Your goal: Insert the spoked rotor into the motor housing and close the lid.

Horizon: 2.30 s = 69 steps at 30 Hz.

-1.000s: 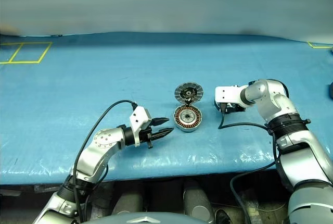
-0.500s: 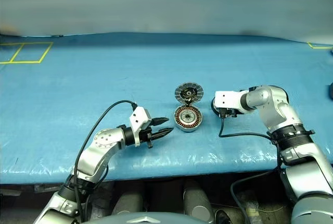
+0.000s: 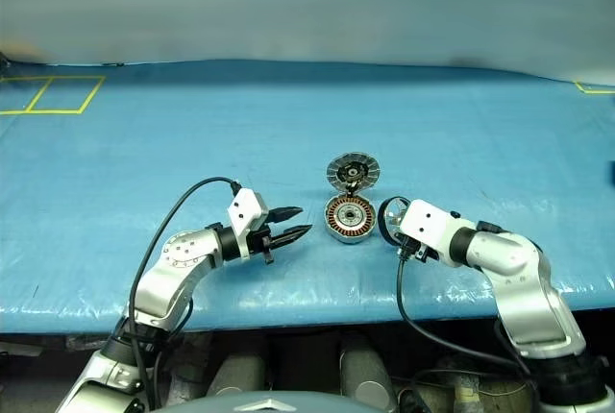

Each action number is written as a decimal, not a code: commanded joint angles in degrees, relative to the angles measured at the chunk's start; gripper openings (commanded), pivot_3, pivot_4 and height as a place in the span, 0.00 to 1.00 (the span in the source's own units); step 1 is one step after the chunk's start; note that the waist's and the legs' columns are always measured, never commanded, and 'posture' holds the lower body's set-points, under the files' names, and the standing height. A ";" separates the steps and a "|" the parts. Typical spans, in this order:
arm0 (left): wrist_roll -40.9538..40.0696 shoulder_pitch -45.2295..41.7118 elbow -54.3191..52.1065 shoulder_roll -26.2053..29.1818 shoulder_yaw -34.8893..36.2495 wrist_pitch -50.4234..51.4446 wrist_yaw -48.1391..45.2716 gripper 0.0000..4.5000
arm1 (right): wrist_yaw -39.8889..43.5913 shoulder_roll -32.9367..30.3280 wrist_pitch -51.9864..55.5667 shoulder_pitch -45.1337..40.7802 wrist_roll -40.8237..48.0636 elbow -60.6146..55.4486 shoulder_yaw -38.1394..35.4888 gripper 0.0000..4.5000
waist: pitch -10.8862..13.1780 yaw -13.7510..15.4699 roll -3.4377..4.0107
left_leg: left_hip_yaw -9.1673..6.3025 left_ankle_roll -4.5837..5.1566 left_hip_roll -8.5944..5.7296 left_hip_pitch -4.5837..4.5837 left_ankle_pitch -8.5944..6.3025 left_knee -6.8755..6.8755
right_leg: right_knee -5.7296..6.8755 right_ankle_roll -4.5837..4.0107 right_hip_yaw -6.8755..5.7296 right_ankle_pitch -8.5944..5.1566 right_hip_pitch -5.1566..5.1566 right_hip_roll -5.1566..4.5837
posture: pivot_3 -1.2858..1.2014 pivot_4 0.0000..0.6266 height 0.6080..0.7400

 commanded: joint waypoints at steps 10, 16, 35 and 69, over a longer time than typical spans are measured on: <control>-4.41 -1.26 0.26 1.47 1.31 -3.44 -6.54 0.44 | -10.50 14.57 7.09 2.83 15.02 -12.43 -0.98 0.39 | 0.00 -0.14 0.00 | 0.02 -0.05 0.01 0.02 0.03 -0.01 | 0.00 -0.13 0.02 -0.08 0.01 0.00 | 0.52 0.24 1.00; -4.93 -1.77 -1.37 2.18 0.16 -2.78 -8.58 0.44 | -11.61 12.01 5.07 -1.61 12.91 -4.85 4.21 0.39 | 0.00 -0.12 0.00 | 0.02 -0.05 0.00 0.00 0.03 -0.01 | -0.02 -0.17 0.02 -0.10 0.00 -0.01 | 0.52 0.24 1.00; -4.88 -2.10 -3.85 3.34 0.34 -2.48 -8.58 0.44 | -7.43 3.40 2.98 -10.04 12.70 6.36 9.48 0.39 | 0.00 -0.10 -0.01 | 0.00 -0.02 0.01 -0.04 0.01 -0.08 | -0.04 -0.10 0.00 -0.06 -0.04 0.01 | 0.52 0.24 1.00; -4.97 -2.08 -4.09 2.81 -0.87 -0.93 -7.32 0.44 | -3.68 -2.17 -0.57 -14.62 6.26 6.87 15.15 0.75 | 0.00 -0.10 -0.01 | 0.00 -0.02 0.02 -0.04 0.01 -0.05 | -0.03 -0.08 0.00 -0.05 -0.04 0.03 | 0.52 0.24 1.00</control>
